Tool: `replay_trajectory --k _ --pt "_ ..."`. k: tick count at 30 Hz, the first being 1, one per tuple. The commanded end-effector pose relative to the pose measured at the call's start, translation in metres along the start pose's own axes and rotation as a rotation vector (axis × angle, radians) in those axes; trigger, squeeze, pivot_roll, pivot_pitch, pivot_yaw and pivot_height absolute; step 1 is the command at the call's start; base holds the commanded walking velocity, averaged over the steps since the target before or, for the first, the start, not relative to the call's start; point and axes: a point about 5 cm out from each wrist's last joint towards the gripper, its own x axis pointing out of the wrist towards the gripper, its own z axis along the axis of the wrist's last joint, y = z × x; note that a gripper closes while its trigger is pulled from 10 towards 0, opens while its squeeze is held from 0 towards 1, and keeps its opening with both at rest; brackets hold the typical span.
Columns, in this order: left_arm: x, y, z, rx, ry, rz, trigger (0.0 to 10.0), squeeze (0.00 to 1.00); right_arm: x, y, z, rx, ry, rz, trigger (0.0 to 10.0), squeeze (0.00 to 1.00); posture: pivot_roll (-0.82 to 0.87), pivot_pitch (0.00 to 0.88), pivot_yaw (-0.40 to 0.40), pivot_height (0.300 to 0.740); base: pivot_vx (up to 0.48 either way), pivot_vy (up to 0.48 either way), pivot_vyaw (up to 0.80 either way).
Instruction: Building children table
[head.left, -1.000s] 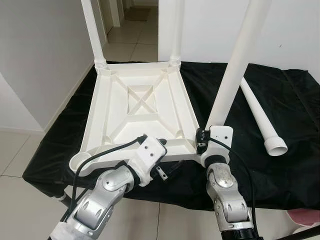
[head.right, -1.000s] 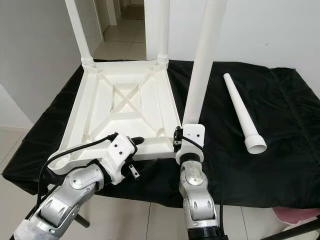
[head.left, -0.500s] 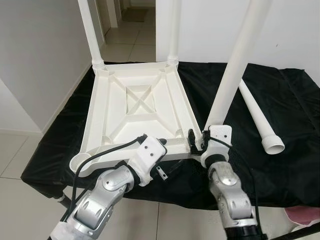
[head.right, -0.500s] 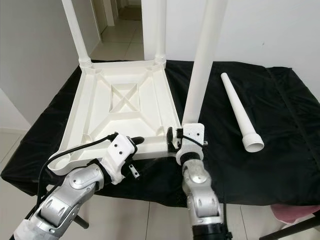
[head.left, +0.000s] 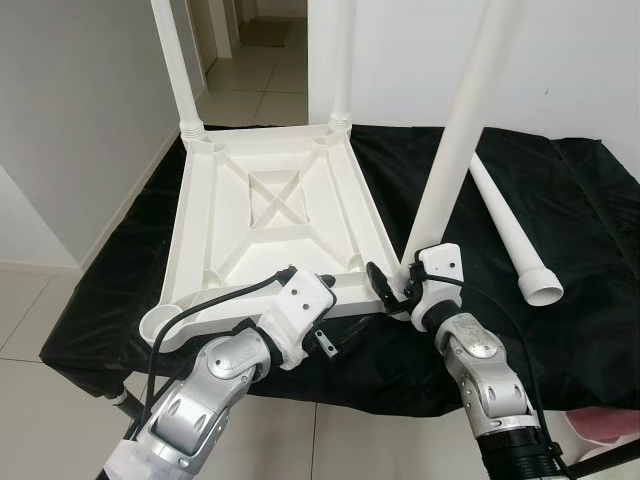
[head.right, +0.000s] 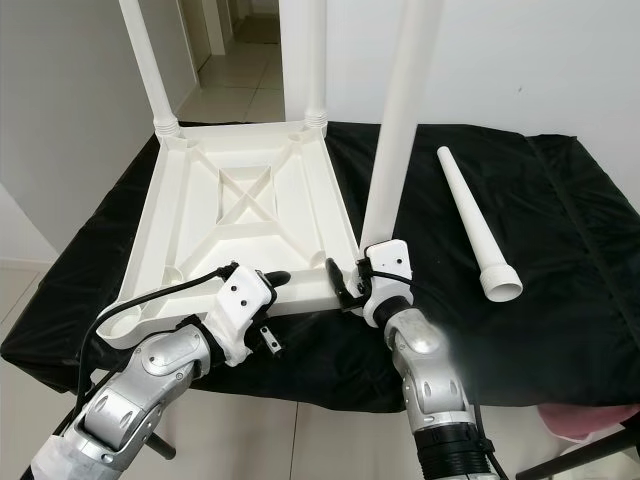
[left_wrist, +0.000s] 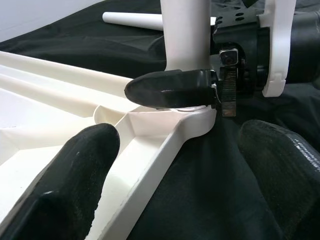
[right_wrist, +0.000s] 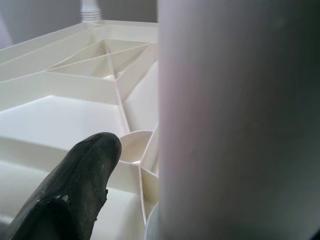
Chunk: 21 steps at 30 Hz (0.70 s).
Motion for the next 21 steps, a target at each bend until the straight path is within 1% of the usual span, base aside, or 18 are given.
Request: replay_trajectory --k 1,3,6,8,9,10,12,13,14,16,17,21 --pt "-0.001 0.000 -0.003 0.007 0.011 -0.018 10.0 0.00 0.004 0.004 0.002 0.002 -0.012 0.062 10.0 0.00 -0.02 0.015 0.007 0.740 0.000 0.000 0.00" --pt "-0.002 0.000 -0.003 0.006 0.009 -0.014 10.0 0.00 0.002 0.001 0.002 -0.012 -0.015 0.127 10.0 0.00 -0.02 0.015 0.007 0.740 0.000 0.000 0.00" --pt "-0.002 0.000 -0.003 0.007 0.010 -0.012 10.0 0.00 0.000 -0.002 0.001 -0.030 -0.010 0.161 10.0 0.00 -0.02 0.016 0.009 0.740 0.000 0.000 0.00" --pt "-0.002 0.000 -0.003 0.007 0.010 -0.012 10.0 0.00 0.000 -0.002 0.001 -0.030 -0.010 0.161 10.0 0.00 -0.02 0.016 0.009 0.740 0.000 0.000 0.00" --pt "-0.003 0.000 -0.003 0.007 0.009 -0.012 10.0 0.00 -0.001 -0.005 -0.001 -0.044 -0.003 0.165 9.5 0.00 -0.02 0.016 0.009 0.740 0.000 0.000 0.00" --pt "-0.003 0.001 -0.002 0.008 0.008 -0.009 10.0 0.00 -0.001 -0.007 -0.004 -0.052 0.004 0.170 4.5 0.00 -0.02 0.018 0.011 0.740 0.000 0.000 0.00" --pt "-0.003 0.001 -0.002 0.008 0.008 -0.009 10.0 0.00 -0.001 -0.007 -0.004 -0.052 0.004 0.170 4.5 0.00 -0.02 0.018 0.011 0.740 0.000 0.000 0.00" --pt "-0.004 0.001 -0.002 0.009 0.008 -0.008 10.0 0.00 -0.002 -0.008 -0.006 -0.052 0.008 0.172 2.0 0.00 -0.02 0.020 0.013 0.740 0.000 0.000 0.00" --pt "-0.004 0.002 -0.002 0.008 0.008 -0.008 10.0 0.00 -0.002 -0.008 -0.008 -0.051 0.009 0.176 1.3 0.00 -0.02 0.021 0.017 0.740 0.000 0.000 0.00" --pt "-0.005 0.002 -0.002 0.008 0.008 -0.008 10.0 0.00 -0.003 -0.008 -0.008 -0.050 0.010 0.179 1.3 0.00 -0.02 0.021 0.017 0.740 0.000 0.000 0.00" --pt "-0.005 0.002 -0.002 0.008 0.009 -0.009 10.0 0.00 -0.003 -0.008 -0.010 -0.045 0.011 0.171 0.0 0.00 -0.02 0.020 0.017 0.740 0.000 0.000 0.00" --pt "-0.005 0.002 -0.001 0.009 0.009 -0.011 10.0 0.00 -0.004 -0.008 -0.012 -0.027 0.011 0.156 0.0 0.00 -0.02 0.019 0.023 0.740 0.000 0.000 0.00"
